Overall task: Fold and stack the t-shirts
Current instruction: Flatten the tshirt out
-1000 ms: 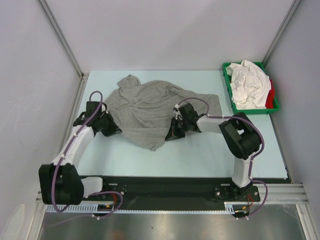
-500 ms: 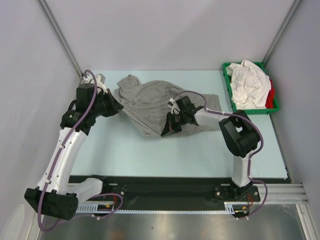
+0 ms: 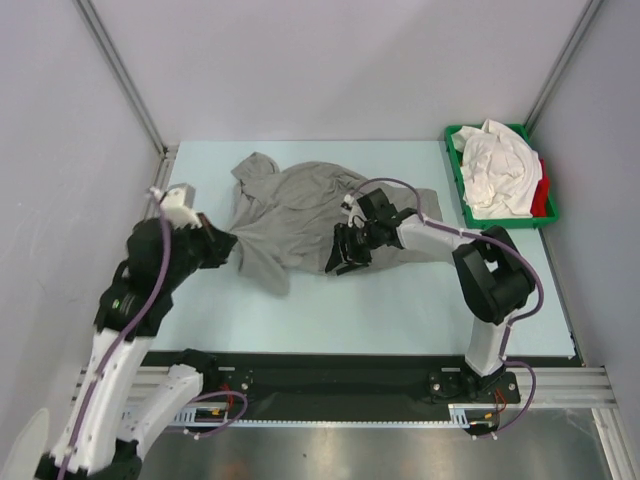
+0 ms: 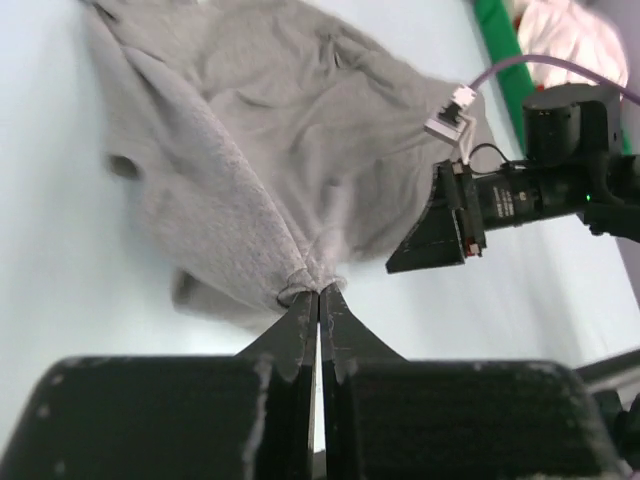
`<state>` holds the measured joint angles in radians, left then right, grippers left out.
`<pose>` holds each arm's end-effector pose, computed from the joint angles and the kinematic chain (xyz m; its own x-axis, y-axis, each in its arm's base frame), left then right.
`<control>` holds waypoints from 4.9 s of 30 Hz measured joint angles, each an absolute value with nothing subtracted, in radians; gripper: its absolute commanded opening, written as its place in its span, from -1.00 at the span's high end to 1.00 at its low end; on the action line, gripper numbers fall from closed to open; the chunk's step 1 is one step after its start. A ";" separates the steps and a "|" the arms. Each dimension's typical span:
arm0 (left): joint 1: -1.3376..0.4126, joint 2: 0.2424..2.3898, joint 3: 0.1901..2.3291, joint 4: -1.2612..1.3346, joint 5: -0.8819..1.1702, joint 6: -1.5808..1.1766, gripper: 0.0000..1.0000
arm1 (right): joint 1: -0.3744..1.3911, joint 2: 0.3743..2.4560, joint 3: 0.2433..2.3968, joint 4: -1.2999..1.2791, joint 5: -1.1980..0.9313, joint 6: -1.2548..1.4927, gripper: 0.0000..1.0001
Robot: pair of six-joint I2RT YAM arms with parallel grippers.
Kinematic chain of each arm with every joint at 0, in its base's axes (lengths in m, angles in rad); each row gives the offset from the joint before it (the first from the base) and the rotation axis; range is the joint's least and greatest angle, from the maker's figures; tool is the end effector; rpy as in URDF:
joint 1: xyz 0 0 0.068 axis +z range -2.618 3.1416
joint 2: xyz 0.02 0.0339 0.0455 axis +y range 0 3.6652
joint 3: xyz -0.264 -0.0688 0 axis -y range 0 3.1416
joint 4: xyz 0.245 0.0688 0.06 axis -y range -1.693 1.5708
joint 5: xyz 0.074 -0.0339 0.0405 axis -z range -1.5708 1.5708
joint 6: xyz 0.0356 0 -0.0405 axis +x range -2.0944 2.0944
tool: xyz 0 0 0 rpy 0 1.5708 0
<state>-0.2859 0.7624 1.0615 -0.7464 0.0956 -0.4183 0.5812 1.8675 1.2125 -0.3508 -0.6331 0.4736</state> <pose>0.1374 -0.0439 0.3780 -0.5268 -0.2666 -0.8071 0.1634 0.9001 -0.4040 0.3086 0.2279 0.1776 -0.9508 -0.1847 -0.2486 -0.3076 0.6564 0.6889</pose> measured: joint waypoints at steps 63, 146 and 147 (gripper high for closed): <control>-0.183 1.153 1.042 -0.583 0.040 -0.339 0.99 | 0.939 2.026 1.244 0.062 -0.387 0.776 -0.04; -0.163 1.061 1.010 -0.698 0.022 -0.400 0.99 | 1.042 2.182 1.616 -0.399 -0.138 0.429 0.87; -0.163 1.061 1.010 -0.698 0.020 -0.400 0.99 | 1.041 2.182 1.616 -0.405 -0.141 0.427 0.99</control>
